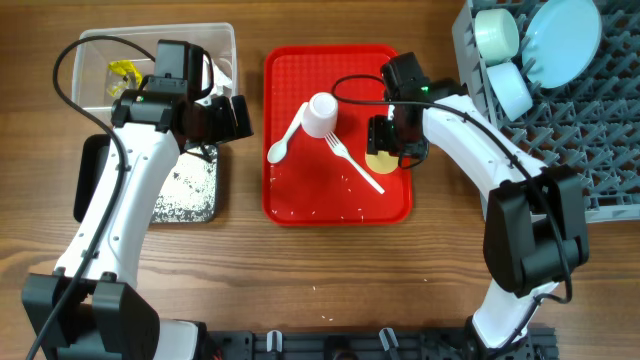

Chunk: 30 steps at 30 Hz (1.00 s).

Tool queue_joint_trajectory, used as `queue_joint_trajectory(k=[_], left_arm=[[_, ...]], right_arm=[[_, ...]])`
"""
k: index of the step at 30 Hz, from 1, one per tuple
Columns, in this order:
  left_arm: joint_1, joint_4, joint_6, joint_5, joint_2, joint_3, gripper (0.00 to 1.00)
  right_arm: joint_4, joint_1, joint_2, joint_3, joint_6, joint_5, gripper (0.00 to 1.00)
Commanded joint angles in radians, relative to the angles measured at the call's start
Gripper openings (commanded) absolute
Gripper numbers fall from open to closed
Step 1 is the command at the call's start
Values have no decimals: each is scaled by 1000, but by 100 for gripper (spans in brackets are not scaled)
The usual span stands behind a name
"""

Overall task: Sort waste into correct bins and load items into the dishwasher rack
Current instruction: 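Reach the right gripper to the yellow cup on the red tray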

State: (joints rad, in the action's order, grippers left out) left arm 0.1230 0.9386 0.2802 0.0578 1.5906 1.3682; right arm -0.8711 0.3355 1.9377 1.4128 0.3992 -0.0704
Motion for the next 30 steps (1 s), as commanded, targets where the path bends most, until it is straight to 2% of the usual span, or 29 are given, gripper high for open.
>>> queue_joint_trajectory(k=[1, 4, 8, 11, 16, 22, 25, 30], left_arm=[[-3, -2, 13, 12, 7, 5, 100], [-3, -2, 13, 12, 7, 5, 100], [-3, -2, 13, 12, 7, 5, 100], [-3, -2, 13, 12, 7, 5, 100], [-3, -2, 13, 12, 7, 5, 100], [-3, -2, 13, 12, 7, 5, 100], [-3, -2, 13, 12, 7, 5, 100], [-3, -2, 13, 12, 7, 5, 100]], right_arm=[[18, -2, 15, 2, 19, 43, 63], [42, -2, 15, 2, 18, 87, 58], [50, -2, 15, 2, -15, 142, 59], [61, -2, 16, 2, -29, 141, 65], [95, -2, 17, 2, -71, 154, 69], [113, -2, 17, 2, -128, 196, 85], [121, -2, 17, 2, -137, 197, 85], [163, -2, 19, 2, -134, 167, 79]])
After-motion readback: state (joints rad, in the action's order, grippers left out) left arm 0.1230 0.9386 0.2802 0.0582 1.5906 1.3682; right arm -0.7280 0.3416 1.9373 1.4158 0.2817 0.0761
